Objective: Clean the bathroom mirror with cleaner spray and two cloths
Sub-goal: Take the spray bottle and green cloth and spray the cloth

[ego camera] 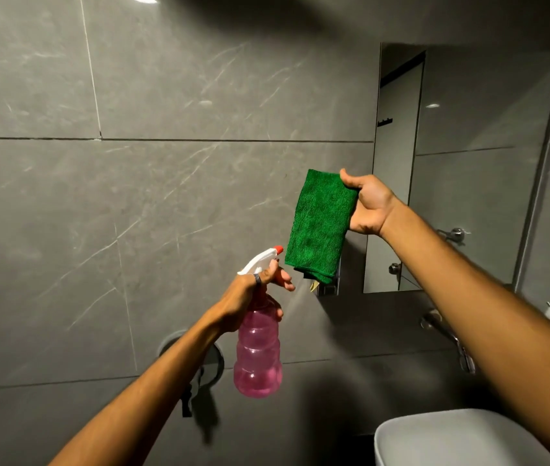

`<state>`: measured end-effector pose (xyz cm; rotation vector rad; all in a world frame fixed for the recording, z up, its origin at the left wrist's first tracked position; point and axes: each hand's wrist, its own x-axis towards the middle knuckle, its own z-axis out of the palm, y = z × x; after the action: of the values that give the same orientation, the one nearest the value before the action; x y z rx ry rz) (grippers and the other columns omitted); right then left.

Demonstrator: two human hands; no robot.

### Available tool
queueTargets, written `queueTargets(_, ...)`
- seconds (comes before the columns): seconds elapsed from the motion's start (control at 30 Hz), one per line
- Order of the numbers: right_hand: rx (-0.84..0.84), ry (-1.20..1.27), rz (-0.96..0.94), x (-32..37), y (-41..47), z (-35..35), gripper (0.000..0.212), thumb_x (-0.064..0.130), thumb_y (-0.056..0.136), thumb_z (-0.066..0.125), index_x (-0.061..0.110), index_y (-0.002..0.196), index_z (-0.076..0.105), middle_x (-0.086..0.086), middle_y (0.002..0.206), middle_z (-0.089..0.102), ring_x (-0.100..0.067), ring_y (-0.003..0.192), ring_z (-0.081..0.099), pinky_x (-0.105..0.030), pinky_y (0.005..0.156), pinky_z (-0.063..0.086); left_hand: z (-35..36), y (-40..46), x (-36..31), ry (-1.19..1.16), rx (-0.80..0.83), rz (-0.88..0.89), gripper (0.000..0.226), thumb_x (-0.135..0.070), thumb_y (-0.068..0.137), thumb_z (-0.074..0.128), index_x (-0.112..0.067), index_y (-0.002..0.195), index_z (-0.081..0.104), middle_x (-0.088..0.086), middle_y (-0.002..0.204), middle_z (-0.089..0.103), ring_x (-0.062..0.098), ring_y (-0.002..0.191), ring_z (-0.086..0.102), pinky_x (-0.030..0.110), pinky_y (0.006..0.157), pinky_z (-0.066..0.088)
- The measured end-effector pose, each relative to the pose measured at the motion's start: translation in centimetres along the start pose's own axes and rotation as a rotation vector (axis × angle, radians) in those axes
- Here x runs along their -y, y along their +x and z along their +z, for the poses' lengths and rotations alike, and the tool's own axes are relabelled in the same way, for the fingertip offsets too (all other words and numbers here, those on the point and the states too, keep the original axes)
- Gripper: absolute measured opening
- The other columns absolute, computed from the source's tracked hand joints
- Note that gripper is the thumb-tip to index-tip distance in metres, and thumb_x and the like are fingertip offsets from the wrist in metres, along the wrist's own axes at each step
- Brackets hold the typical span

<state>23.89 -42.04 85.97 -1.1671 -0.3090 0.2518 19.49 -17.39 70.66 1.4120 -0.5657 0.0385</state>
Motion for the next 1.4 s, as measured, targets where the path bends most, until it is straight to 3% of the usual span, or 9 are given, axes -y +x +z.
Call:
queueTargets(0.2, -0.005, -0.005, -0.009, -0.3, 0.3, -0.1, 0.042, 0.040, 0.101, 0.043, 0.008, 0.120, 0.064, -0.016, 0.126, 0.067, -0.033, 0.114, 0.065, -0.055, 0.091, 0.049, 0.6, 1.7, -3.4, -0.036, -0.059, 0.088, 0.036, -0.038, 0.098, 0.060, -0.039, 0.133, 0.051, 0.005, 0.085, 0.067, 0.022, 0.081, 0.069, 0.042, 0.054, 0.059)
queueTargets(0.53, -0.029, -0.025, 0.013, -2.7, 0.8, -0.2, 0.042, 0.039, 0.101, 0.044, 0.008, 0.118, 0.066, -0.017, 0.117, 0.073, -0.034, 0.106, 0.071, -0.054, 0.092, 0.050, -1.1, -1.9, 0.4, 0.028, 0.082, -0.056, 0.038, -0.051, 0.091, 0.068, -0.054, 0.128, 0.059, 0.009, 0.093, 0.066, 0.033, 0.074, 0.065, 0.045, 0.062, 0.060)
queueTargets(0.63, -0.038, -0.033, 0.048, -4.5, 1.3, 0.2, 0.042, 0.039, 0.101, 0.043, 0.008, 0.117, 0.066, -0.017, 0.113, 0.075, -0.034, 0.101, 0.073, -0.054, 0.090, 0.051, -1.6, -3.8, 1.4, 0.043, 0.004, -0.070, 0.036, -0.046, 0.093, 0.066, -0.052, 0.128, 0.058, 0.009, 0.099, 0.069, 0.036, 0.087, 0.065, 0.044, 0.064, 0.061)
queueTargets(0.8, -0.047, -0.015, 0.125, -10.1, 1.3, 0.5, 0.044, 0.040, 0.102, 0.040, 0.009, 0.120, 0.065, -0.016, 0.119, 0.072, -0.034, 0.108, 0.071, -0.053, 0.085, 0.059, -4.6, -9.6, 6.1, 0.305, -0.082, -0.222, 0.048, -0.051, 0.097, 0.054, -0.051, 0.143, 0.043, -0.016, 0.128, 0.072, -0.011, 0.103, 0.064, 0.005, 0.086, 0.049)
queueTargets(0.87, -0.042, 0.009, 0.163, -13.3, 0.7, 0.3, 0.046, 0.039, 0.102, 0.038, 0.009, 0.117, 0.070, -0.017, 0.120, 0.072, -0.034, 0.110, 0.070, -0.054, 0.084, 0.059, -5.6, -13.6, 9.9, 0.367, -0.143, -0.326, 0.056, -0.045, 0.101, 0.054, -0.044, 0.154, 0.035, -0.021, 0.137, 0.062, -0.018, 0.107, 0.059, 0.003, 0.090, 0.043)
queueTargets(0.97, -0.054, 0.106, 0.264, -20.9, -0.7, -0.7, 0.048, 0.038, 0.102, 0.040, 0.007, 0.116, 0.073, -0.017, 0.128, 0.068, -0.034, 0.120, 0.065, -0.056, 0.088, 0.057, -6.8, -21.4, 17.3, 0.381, -0.387, -0.484, 0.053, -0.034, 0.101, 0.058, -0.031, 0.152, 0.045, -0.012, 0.128, 0.059, 0.003, 0.115, 0.055, 0.020, 0.091, 0.040)
queueTargets(1.13, -0.110, 0.157, 0.478, -35.7, -4.0, -2.4, 0.053, 0.044, 0.102, 0.040, 0.011, 0.141, 0.053, -0.013, 0.139, 0.062, -0.029, 0.126, 0.061, -0.051, 0.098, 0.054, -8.7, -33.1, 27.0, 0.368, -0.596, -0.698, 0.022, -0.015, 0.100, 0.062, -0.024, 0.118, 0.067, 0.005, 0.099, 0.060, 0.020, 0.096, 0.051, 0.036, 0.092, 0.040)
queueTargets(1.23, -0.192, 0.240, 0.592, -43.7, -6.2, -3.4, 0.052, 0.045, 0.101, 0.040, 0.009, 0.132, 0.060, -0.013, 0.136, 0.062, -0.029, 0.120, 0.065, -0.054, 0.092, 0.056, -9.7, -38.6, 31.9, 0.473, -0.622, -0.805, 0.042, -0.008, 0.099, 0.061, 0.002, 0.139, 0.056, 0.025, 0.132, 0.064, 0.035, 0.128, 0.058, 0.046, 0.114, 0.041)
queueTargets(1.4, -0.301, 0.369, 0.680, -54.5, -8.8, -4.3, 0.053, 0.046, 0.102, 0.034, 0.010, 0.127, 0.064, -0.013, 0.131, 0.067, -0.030, 0.116, 0.067, -0.052, 0.090, 0.057, -10.9, -43.2, 38.6, 0.575, -0.570, -0.819, 0.056, -0.005, 0.100, 0.058, 0.005, 0.151, 0.038, 0.024, 0.158, 0.042, 0.036, 0.150, 0.038, 0.045, 0.127, 0.026)
